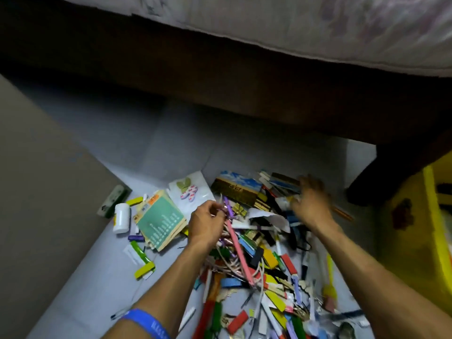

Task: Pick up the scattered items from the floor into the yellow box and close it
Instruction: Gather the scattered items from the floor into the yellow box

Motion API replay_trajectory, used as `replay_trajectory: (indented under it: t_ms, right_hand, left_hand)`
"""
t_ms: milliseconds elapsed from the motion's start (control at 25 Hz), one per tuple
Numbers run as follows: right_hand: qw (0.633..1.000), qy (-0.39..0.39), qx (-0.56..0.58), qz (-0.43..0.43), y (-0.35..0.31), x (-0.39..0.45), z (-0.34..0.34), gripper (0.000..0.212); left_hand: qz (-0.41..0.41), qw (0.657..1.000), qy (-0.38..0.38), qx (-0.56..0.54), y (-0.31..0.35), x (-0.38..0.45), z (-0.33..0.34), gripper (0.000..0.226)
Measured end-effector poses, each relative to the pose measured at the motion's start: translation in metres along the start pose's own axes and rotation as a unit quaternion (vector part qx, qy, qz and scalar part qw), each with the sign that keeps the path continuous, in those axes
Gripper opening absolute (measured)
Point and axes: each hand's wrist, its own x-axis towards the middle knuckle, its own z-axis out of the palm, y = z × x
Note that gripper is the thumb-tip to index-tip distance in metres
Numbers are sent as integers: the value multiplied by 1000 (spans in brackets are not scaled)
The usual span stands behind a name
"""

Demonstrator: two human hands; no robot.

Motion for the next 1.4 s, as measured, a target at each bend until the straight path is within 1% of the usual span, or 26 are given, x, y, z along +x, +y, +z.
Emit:
replay_trajectory:
  t_ms: [80,120,200,280,400,440,480,520,560,680,760,800,840,880,920,960,1000,1040,1080,1120,1160,1200,1240,1280,1360,1400]
  right_hand:
    - [996,-68,-30,53,2,23,17,70]
    - [994,-85,-13,69,4,30,25,62]
    - [996,-49,2,70,5,33,36,34]
    - [998,5,-35,43,6,26,42,29]
    - [997,25,-71,-29,-2,4,39,26]
    - [997,25,-57,-43,-4,-1,36,24]
    - [998,27,-40,-51,-6,-7,30,22]
    - [997,40,-23,-62,-8,-12,25,21]
    - [995,68,1,-72,-9,-18,17,20]
    - [971,194,116,-76,-23,-29,-11,18]
    - [950,242,165,-111,-44,-38,-22,16]
    - [948,242,161,-130,-57,-45,-23,19]
    - [949,231,147,-154,-73,-53,-20,22]
    - [951,208,131,-185,-87,-60,-14,25]
    - [954,170,114,-219,-99,-67,-6,31]
    - [958,113,98,-246,-109,-74,3,40]
    - [959,36,85,-267,-116,-80,11,47]
    - [954,-38,78,-287,-117,-83,18,49]
    - [946,-81,87,-303,-117,-83,22,43]
    - [942,-89,112,-302,-117,-80,24,34]
    - [948,-69,136,-279,-115,-72,28,28]
    - [960,-32,138,-243,-112,-59,33,26]
    - [973,-2,96,-212,-109,-44,38,28]
    - [982,-5,25,-186,-110,-29,45,35]
    - [983,-78,-93,-137,-112,-1,62,58]
    - [981,-113,-111,-110,-114,8,69,65]
  left_hand:
    - [-46,995,30,81,-17,13,-11,24]
    - [-64,989,47,125,-28,19,-19,34]
    - [-45,971,67,225,-51,29,-35,48]
    - [18,957,47,286,-67,40,-41,60]
    - [60,937,-43,343,-73,56,-28,77]
    - [68,927,-59,365,-72,62,-23,71]
    - [82,918,-52,385,-68,65,-19,56]
    - [100,914,-23,393,-63,66,-22,37]
    - [106,916,7,386,-60,66,-26,24]
    - [111,932,97,330,-54,59,-37,26]
    - [117,960,143,211,-43,41,-36,28]
    - [112,982,111,107,-33,29,-32,38]
    - [107,993,36,-20,-23,17,-25,51]
    - [96,984,-58,-141,-12,6,-17,60]
    - [81,961,-136,-228,-4,-5,-8,64]
    - [57,941,-169,-289,1,-12,1,59]
    - [9,929,-149,-337,2,-13,7,50]
    - [-58,933,-82,-345,1,-9,10,42]
    - [-123,939,1,-320,-5,-4,9,38]
    - [-170,943,71,-278,-15,2,4,40]
    - [-188,946,110,-239,-27,7,-4,42]
    - [-183,951,126,-216,-34,12,-11,40]
    - [-165,954,133,-211,-41,17,-19,33]
    - [-149,956,138,-213,-48,20,-27,25]
    - [-133,950,147,-242,-60,22,-37,18]
    - [-137,945,154,-256,-66,22,-40,16]
